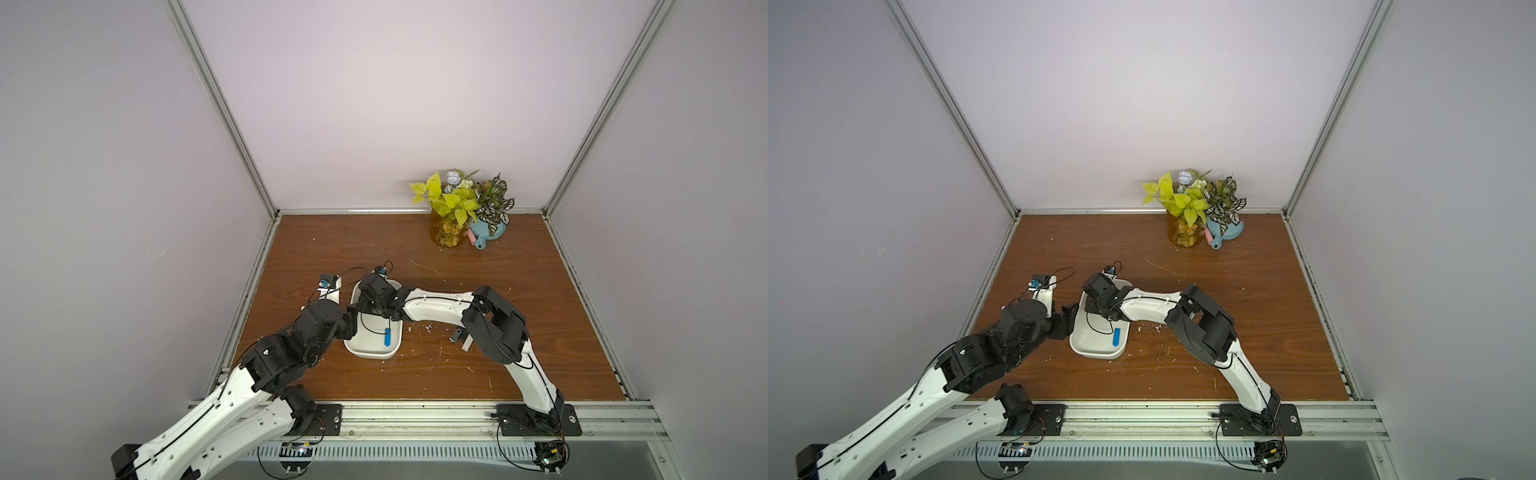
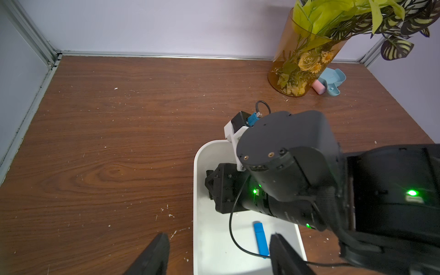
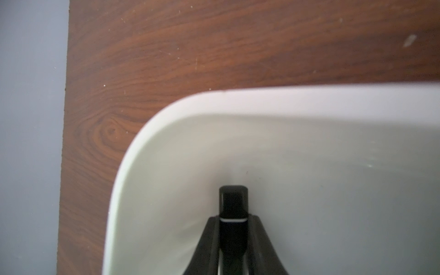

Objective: Put the usb flash drive into the storage box
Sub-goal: Place the USB flash in the storage box, then pick up the USB flash from the center of the board.

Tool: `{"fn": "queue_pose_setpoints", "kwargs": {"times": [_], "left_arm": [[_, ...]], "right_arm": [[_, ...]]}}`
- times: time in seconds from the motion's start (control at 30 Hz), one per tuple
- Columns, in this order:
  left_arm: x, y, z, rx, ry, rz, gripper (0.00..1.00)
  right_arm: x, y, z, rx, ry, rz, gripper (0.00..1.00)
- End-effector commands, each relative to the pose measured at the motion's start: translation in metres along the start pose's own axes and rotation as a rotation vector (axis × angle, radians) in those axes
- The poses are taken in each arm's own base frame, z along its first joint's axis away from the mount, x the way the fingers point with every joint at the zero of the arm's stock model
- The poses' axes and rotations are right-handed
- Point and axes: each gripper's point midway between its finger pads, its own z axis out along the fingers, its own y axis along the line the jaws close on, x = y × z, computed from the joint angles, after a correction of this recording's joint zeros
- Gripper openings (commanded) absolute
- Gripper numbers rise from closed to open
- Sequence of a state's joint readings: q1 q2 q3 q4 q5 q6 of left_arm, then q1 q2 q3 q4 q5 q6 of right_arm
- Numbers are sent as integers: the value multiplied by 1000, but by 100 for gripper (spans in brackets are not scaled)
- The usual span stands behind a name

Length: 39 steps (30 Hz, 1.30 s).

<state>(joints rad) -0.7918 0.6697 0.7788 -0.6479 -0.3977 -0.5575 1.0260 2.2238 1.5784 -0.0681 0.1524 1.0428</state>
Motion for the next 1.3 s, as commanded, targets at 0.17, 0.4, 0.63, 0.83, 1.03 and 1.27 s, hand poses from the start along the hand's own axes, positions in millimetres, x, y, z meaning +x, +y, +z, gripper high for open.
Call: {"fn": "queue_pose_setpoints", "kwargs": {"times": [0.17, 0.4, 0.63, 0.83, 1.03, 1.27], "left_arm": [[4, 4, 3, -17, 9, -4, 66], [4, 3, 4, -18, 14, 0, 66], [5, 4, 4, -22, 13, 0, 66], [7, 2, 5, -14, 23, 3, 66], [25, -35, 18, 89, 142, 88, 60], [56, -157, 51, 306, 264, 218, 52]], "right_arm": [[-21, 10, -3, -32, -44, 77, 28], [-26, 18, -11, -56, -43, 69, 40], [-53, 33, -65, -66, -106, -22, 42], [-84, 3, -150, -35, -206, -114, 42], [-135, -146, -241, 124, -409, 10, 44], [-117, -311, -277, 339, -527, 216, 45]]}}
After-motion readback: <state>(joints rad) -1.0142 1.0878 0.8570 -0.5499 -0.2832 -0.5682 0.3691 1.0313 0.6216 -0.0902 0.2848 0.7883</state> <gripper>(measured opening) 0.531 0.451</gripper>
